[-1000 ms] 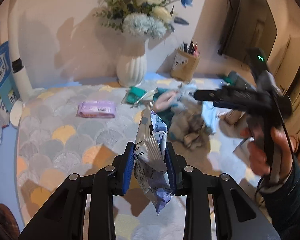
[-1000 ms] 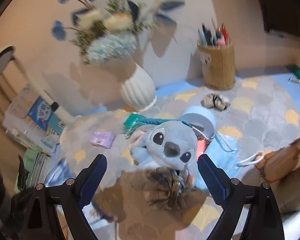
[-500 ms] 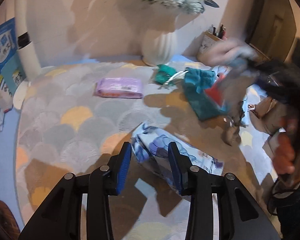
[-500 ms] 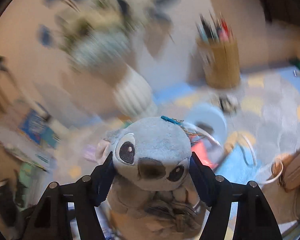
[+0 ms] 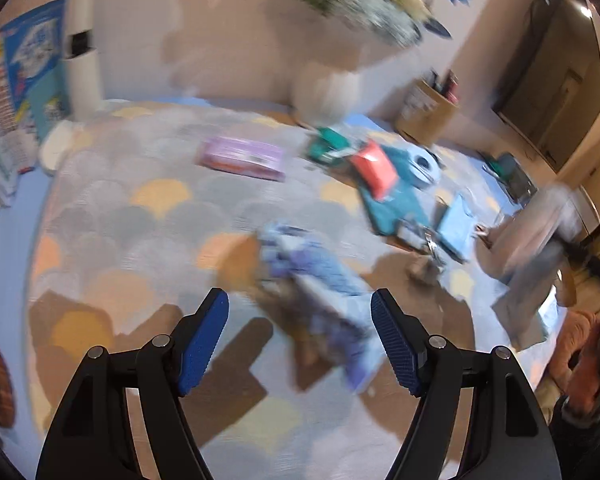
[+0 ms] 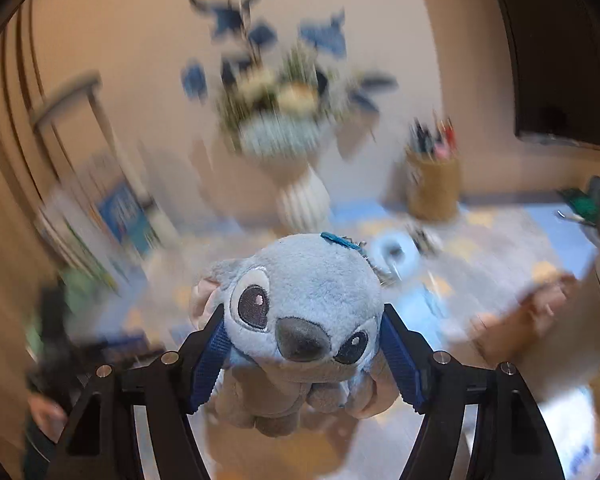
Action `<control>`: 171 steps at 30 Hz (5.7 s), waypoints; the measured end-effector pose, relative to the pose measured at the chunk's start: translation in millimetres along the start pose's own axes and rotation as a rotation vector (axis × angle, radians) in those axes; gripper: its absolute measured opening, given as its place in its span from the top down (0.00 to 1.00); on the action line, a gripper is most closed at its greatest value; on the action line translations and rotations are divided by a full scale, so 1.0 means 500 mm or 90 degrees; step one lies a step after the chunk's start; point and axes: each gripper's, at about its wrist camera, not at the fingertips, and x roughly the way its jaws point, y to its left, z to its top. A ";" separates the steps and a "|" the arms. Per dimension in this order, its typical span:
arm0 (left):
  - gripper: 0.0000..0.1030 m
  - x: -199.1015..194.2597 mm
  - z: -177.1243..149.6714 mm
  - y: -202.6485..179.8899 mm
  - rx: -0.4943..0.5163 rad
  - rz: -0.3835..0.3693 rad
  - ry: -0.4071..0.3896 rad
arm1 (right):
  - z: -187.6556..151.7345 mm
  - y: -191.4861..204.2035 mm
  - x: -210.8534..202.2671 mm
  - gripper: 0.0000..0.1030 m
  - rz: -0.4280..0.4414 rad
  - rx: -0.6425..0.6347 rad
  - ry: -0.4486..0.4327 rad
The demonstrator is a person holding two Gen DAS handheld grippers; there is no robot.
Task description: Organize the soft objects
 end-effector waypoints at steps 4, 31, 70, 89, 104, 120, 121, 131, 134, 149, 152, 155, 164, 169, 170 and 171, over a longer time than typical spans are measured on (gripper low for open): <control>0.30 0.079 0.000 -0.046 0.006 0.030 0.051 | -0.063 -0.007 0.067 0.31 -0.068 -0.047 0.133; 0.30 -0.002 0.037 -0.014 0.133 0.147 -0.020 | -0.135 -0.047 0.054 0.16 0.028 0.019 0.106; 0.63 -0.089 -0.046 -0.215 0.228 0.029 -0.117 | -0.202 -0.028 -0.030 0.54 0.002 0.080 0.096; 0.63 -0.060 -0.094 -0.760 0.413 -0.272 -0.025 | -0.243 -0.415 -0.440 0.54 -0.236 0.266 -0.073; 0.60 0.108 -0.021 -1.007 0.370 -0.146 -0.094 | -0.103 -0.707 -0.386 0.44 -0.263 0.395 -0.088; 0.34 -0.007 -0.091 -0.936 0.414 -0.227 -0.113 | -0.169 -0.668 -0.474 0.18 -0.233 0.422 -0.112; 0.33 -0.024 -0.096 -0.919 0.415 -0.227 -0.120 | -0.171 -0.646 -0.484 0.18 -0.231 0.408 -0.119; 0.25 -0.174 -0.120 -0.608 0.334 -0.114 -0.210 | -0.147 -0.302 -0.484 0.18 -0.179 0.115 -0.110; 0.25 -0.205 -0.099 -0.490 0.287 -0.045 -0.238 | -0.137 -0.192 -0.438 0.18 -0.137 0.036 -0.096; 0.25 0.002 -0.051 -0.054 0.061 0.139 -0.099 | -0.131 0.064 0.110 0.17 -0.018 -0.042 0.122; 0.25 0.039 -0.051 -0.013 0.028 0.150 -0.086 | -0.138 0.056 0.157 0.18 -0.036 -0.034 0.130; 0.25 0.072 -0.056 0.014 -0.003 0.144 -0.080 | -0.150 0.028 0.184 0.17 -0.023 -0.004 0.135; 0.27 0.072 -0.053 0.042 -0.065 0.146 -0.028 | -0.157 -0.036 0.176 0.17 0.021 0.079 0.119; 0.26 -0.019 0.019 0.025 -0.084 0.094 -0.044 | -0.103 -0.011 0.178 0.17 0.029 0.043 0.178; 0.26 -0.024 0.040 0.026 -0.090 0.079 -0.048 | -0.083 -0.010 0.183 0.17 0.037 0.043 0.181; 0.26 -0.022 0.064 0.028 -0.099 0.068 -0.049 | -0.075 -0.010 0.188 0.17 0.034 0.042 0.177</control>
